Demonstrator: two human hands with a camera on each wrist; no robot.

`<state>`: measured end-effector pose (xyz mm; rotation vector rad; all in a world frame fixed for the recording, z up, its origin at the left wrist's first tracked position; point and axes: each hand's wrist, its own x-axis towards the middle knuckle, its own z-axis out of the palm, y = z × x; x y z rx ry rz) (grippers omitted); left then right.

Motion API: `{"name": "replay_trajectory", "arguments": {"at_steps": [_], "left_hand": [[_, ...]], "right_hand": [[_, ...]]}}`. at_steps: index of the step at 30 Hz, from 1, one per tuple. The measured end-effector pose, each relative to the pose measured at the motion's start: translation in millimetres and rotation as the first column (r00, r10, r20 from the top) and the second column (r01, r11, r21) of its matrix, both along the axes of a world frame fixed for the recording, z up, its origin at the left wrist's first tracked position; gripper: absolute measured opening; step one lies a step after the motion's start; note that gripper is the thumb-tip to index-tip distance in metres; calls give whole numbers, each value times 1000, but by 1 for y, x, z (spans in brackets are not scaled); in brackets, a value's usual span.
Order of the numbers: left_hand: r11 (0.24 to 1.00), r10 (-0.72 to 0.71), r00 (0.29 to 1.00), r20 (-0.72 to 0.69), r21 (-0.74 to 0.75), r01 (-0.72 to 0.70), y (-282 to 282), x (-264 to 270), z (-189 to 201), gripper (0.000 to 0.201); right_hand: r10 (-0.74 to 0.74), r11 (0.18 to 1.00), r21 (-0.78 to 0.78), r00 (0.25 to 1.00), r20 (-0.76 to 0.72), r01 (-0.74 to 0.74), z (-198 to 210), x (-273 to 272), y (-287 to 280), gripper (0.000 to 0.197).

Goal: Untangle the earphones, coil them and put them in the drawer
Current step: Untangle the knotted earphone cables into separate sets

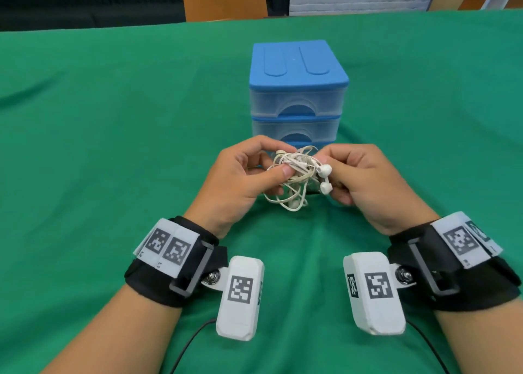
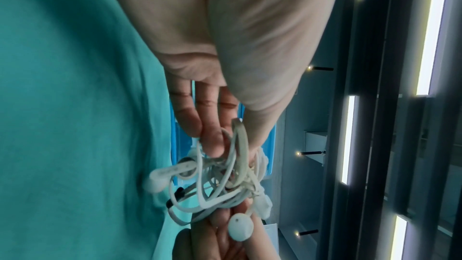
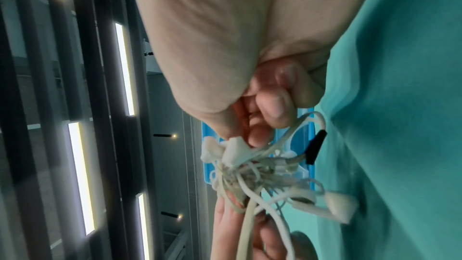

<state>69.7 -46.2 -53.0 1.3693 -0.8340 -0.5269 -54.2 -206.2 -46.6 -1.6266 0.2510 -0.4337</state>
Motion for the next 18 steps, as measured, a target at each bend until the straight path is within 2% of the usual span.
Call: {"name": "replay_trajectory", "arguments": {"at_steps": [4, 7, 12, 16, 18], "left_hand": [[999, 23, 999, 44, 45, -25, 1, 1, -1, 18], [998, 18, 998, 62, 64, -22, 0, 0, -1, 16], [997, 7, 993, 115, 77, -16, 2, 2, -1, 16], [993, 19, 982, 186, 108, -40, 5, 3, -1, 17], [990, 20, 978, 210, 130, -48, 5, 3, 0, 19]], "right_hand": [[-127, 989, -55, 984, 125, 135, 3, -4, -6, 11], [-100, 983, -133, 973, 207, 130, 3, -5, -5, 12], [36, 920, -392, 992, 118, 14, 4, -3, -3, 11], [59, 928, -371, 997, 56, -34, 5, -4, -3, 5], [26, 953, -303, 998, 53, -9, 6, -5, -1, 7]]}}
